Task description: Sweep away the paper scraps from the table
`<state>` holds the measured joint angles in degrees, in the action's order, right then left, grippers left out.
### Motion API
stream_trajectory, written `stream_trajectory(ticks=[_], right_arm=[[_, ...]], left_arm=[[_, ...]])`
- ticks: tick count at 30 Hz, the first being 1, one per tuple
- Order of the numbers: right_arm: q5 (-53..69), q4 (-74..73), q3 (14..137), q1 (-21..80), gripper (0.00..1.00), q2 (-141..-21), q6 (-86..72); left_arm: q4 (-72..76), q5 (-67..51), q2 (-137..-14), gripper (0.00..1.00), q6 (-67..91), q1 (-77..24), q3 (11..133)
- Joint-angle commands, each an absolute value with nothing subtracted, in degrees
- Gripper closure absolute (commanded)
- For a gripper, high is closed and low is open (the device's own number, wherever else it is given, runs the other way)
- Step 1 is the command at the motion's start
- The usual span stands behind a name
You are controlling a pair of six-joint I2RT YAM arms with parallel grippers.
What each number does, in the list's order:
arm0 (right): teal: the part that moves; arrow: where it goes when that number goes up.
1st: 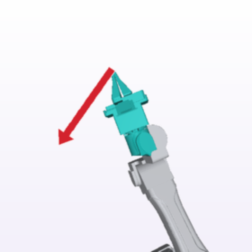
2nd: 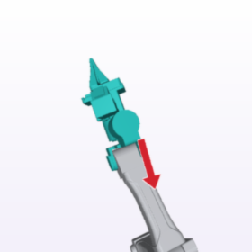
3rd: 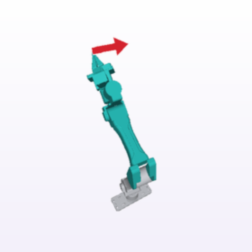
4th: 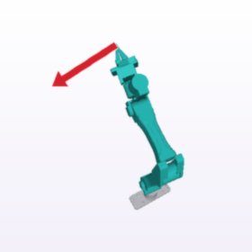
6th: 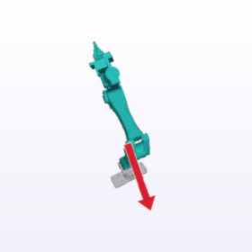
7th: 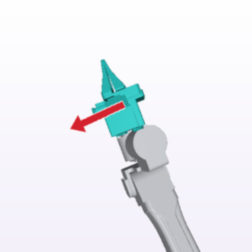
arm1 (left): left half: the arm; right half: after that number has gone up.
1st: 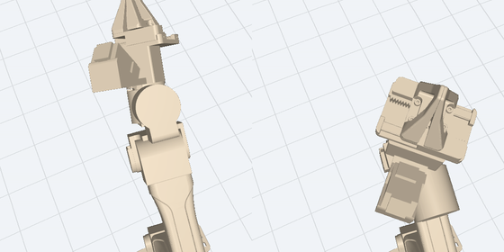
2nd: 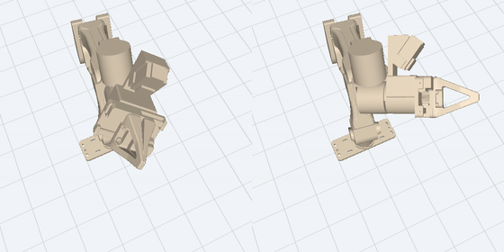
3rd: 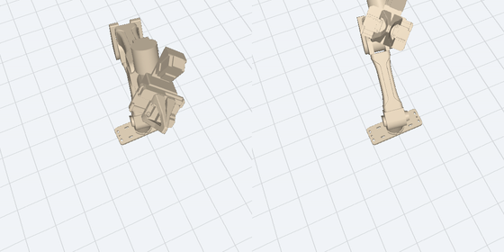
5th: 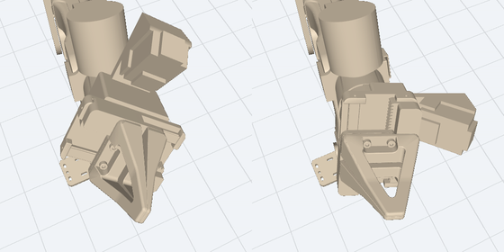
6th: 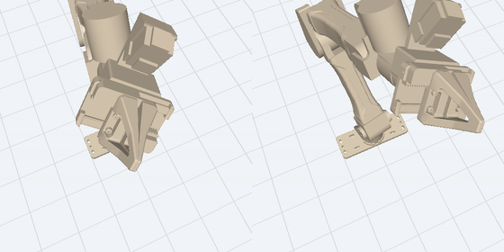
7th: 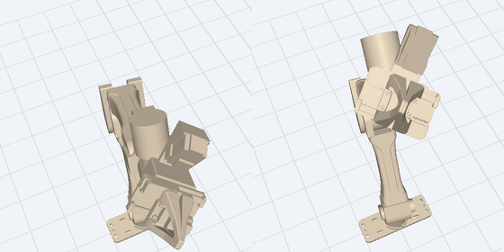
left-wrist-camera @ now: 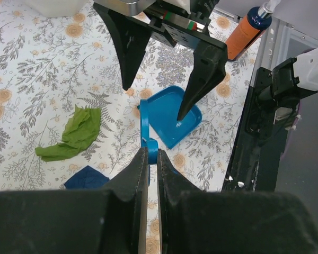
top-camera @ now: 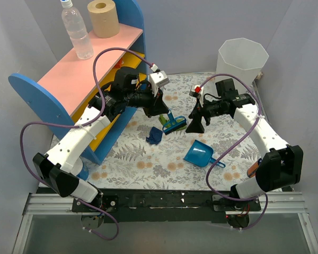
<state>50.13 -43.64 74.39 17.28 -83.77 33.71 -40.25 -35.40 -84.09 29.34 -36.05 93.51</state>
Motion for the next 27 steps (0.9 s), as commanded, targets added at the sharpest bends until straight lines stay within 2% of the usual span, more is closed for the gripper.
stream_trajectory(ticks=[1,6,8,9,10,12,13,16,17,18,19,22,27], right_arm=[[56.77,-43.77,78.48,17.58,0.02,-86.12,36.65],[62.05,-46.05,83.4,19.77,0.09,-92.02,37.44],[63.01,-46.67,84.02,20.39,0.2,-93.07,37.53],[63.45,-46.93,83.85,20.56,0.27,-93.16,37.36],[63.63,-47.02,83.41,20.48,0.39,-93.16,37.09],[62.85,-48.59,82.88,20.39,0.5,-92.55,39.27],[61.97,-49.04,82.53,20.3,0.65,-92.11,40.16],[57.06,-51.05,80.78,20.21,0.98,-89.92,44.71],[54.43,-51.93,80.95,20.21,0.99,-89.13,46.39],[53.45,-52.64,81.64,20.3,0.99,-88.95,47.54],[52.83,-55.08,82.35,20.3,0.99,-89.12,49.38],[52.21,-58.53,85.86,20.39,0.99,-90.17,51.85],[50.8,-58.27,86.75,21.0,0.99,-90.18,51.94]], left_arm=[[-40.17,-38.23,-84.2,1.0,29.0,-35.6,96.15],[-39.55,-38.67,-84.64,1.0,29.44,-35.33,96.59],[-39.2,-38.76,-84.64,1.0,29.53,-35.24,96.59],[-39.11,-38.59,-84.64,1.0,29.36,-35.07,96.68],[-39.11,-38.06,-84.81,1.0,29.27,-34.98,96.77],[-39.29,-37.79,-84.73,1.0,28.83,-34.81,97.03],[-39.55,-37.44,-84.73,1.0,28.48,-34.72,97.21],[-43.13,-37.44,-85.77,1.0,23.77,-34.72,98.08],[-45.33,-37.44,-86.74,0.91,21.12,-34.63,100.26],[-47.61,-37.44,-87.71,0.77,18.66,-34.72,101.76],[-52.77,-37.53,-88.76,0.56,13.67,-34.63,103.34],[-61.23,-38.67,-93.59,0.44,6.09,-34.63,109.32],[-63.11,-42.62,-97.37,0.45,3.78,-34.63,113.55]])
